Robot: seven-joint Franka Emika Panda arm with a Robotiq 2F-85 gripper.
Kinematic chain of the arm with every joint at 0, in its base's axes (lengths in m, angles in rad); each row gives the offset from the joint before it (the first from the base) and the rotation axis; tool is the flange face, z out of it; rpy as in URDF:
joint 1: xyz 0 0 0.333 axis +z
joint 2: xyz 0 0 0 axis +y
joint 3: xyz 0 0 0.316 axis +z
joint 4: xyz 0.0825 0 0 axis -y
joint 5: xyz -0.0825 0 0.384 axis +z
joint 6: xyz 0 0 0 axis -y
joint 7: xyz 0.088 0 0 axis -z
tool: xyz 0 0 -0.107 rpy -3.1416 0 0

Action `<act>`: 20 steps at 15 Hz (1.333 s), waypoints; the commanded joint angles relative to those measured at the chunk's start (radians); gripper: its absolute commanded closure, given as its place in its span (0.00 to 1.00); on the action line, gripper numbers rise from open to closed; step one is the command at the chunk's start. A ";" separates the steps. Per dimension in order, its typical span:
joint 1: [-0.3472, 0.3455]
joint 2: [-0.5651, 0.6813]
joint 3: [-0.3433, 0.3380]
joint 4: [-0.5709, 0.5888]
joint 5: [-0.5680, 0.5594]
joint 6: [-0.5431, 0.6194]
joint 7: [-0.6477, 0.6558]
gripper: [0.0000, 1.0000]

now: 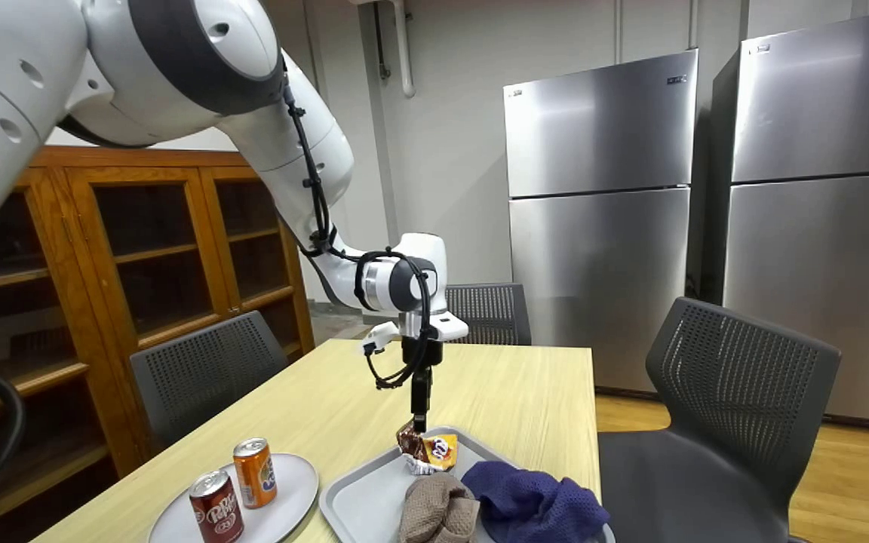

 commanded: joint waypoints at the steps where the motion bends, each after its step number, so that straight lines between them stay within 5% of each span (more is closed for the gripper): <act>1: 0.020 0.040 -0.020 0.046 0.006 -0.011 0.042 0.00; 14: 0.028 0.090 -0.026 0.068 0.000 -0.025 0.066 0.00; 15: 0.031 0.088 -0.025 0.064 -0.001 -0.020 0.062 0.25; 17: 0.033 0.086 -0.024 0.063 0.001 -0.019 0.062 0.32; 20: 0.036 0.087 -0.026 0.063 0.000 -0.021 0.062 0.58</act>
